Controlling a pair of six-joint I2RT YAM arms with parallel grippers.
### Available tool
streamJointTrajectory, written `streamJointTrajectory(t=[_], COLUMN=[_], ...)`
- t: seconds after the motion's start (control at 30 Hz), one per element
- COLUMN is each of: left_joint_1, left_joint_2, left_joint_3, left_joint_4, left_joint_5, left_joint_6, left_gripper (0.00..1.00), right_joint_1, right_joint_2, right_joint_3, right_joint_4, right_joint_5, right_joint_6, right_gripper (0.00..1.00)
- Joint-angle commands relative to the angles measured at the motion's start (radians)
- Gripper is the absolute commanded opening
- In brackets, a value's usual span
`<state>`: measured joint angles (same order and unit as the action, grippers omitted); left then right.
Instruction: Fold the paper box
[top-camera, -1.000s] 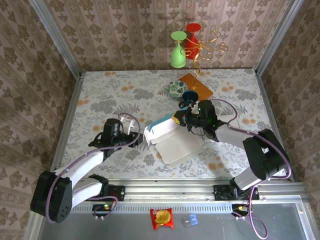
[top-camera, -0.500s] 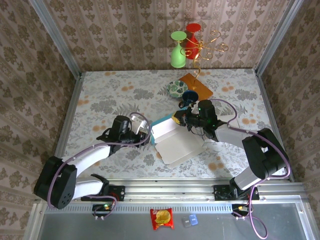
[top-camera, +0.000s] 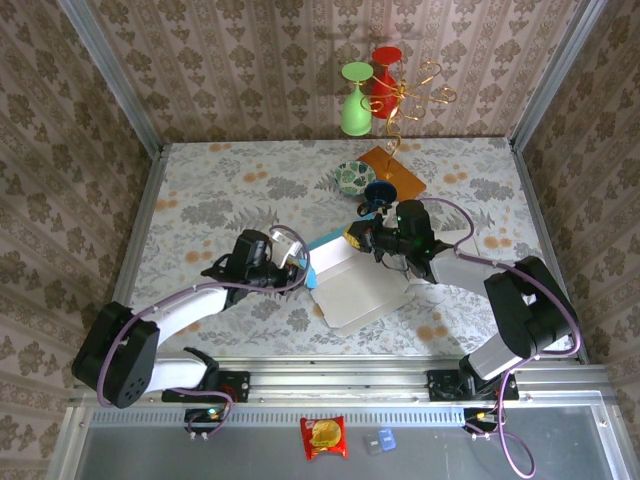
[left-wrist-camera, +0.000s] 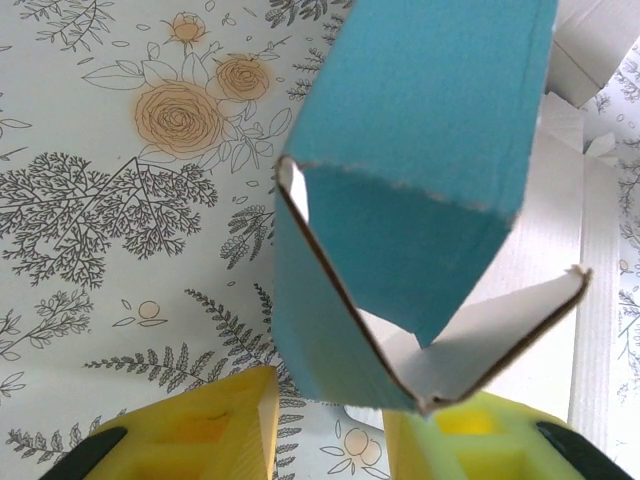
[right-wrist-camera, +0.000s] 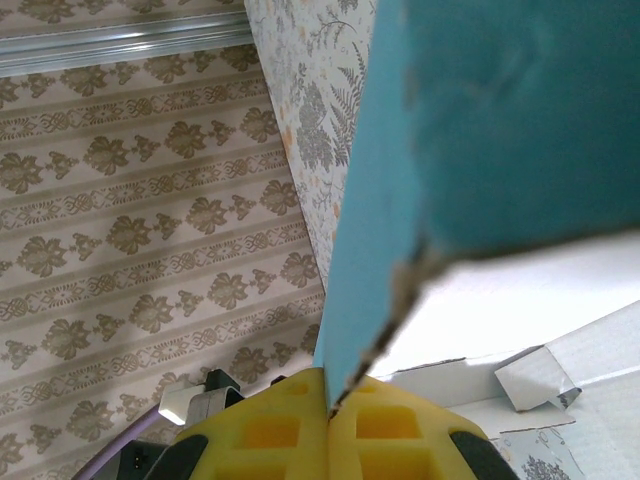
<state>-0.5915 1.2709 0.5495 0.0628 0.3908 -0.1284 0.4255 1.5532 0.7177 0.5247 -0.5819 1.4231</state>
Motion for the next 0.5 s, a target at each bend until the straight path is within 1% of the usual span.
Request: streamJointTrajectory(t=[0.0,0.23,0.47], left_joint_1=[-0.02,-0.061,-0.112], left_joint_2=[0.015,0.021,0.022], left_joint_3=[0.019,0.007,-0.009], left_joint_4=[0.038,0.06,0.067], left_joint_5=[-0.063,-0.152,-0.256], left_joint_6=[-0.017,-0.06,-0.11], left_gripper=[0.33,0.31,0.3], right_joint_1=[0.017,0.049,0.075], right_joint_2=[0.0,-0.024,-0.032], right_joint_3=[-0.04,-0.121,-0.163], right_joint_4=[0.051,0.172,0.219], right_joint_5=[0.017,0.102,0.149], right_joint_6=[-0.015,-0.014,-0.001], right_gripper=[0.0,0.0,0.0])
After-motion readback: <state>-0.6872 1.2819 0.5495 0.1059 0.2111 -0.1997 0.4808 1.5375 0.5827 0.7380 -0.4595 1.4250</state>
